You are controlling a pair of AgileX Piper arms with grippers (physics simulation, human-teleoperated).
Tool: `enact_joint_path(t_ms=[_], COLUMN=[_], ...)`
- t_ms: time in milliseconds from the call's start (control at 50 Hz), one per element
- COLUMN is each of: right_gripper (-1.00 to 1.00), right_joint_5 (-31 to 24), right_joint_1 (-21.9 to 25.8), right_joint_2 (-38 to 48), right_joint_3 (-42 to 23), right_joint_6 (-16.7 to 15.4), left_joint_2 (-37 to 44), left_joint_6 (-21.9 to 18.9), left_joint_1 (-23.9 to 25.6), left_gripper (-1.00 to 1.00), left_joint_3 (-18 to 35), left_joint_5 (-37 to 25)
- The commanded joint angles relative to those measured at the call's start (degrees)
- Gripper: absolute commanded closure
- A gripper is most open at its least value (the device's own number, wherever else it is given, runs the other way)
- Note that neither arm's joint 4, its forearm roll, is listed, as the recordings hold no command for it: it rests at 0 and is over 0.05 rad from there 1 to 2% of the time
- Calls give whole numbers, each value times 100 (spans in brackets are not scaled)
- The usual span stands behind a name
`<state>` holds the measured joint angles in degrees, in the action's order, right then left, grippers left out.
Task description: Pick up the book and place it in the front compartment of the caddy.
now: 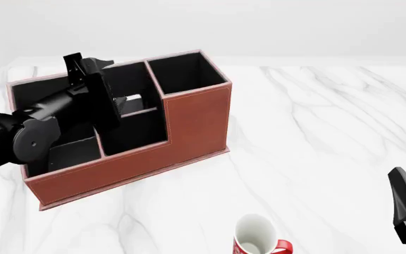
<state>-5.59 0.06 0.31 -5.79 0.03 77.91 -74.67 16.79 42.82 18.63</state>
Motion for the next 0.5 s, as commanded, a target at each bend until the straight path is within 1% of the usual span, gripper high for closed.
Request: enact_joint_path(t_ms=[20, 440, 500], right_gripper=[-100, -100, -100], right_joint_5=[-2, -2, -2], right_joint_1=[0, 0, 0], right_joint_2=[-6, -6, -6], right_joint_3=[2, 2, 2], right_joint_6=[-1, -1, -1], left_joint_2=[20, -45, -58], left_joint_6=[-31, -72, -136], left_joint_1=[-36, -78, -84], left_gripper=[-100, -100, -100], left_joint_3=[-32, -100, -257], left_joint_5=[93, 14, -10])
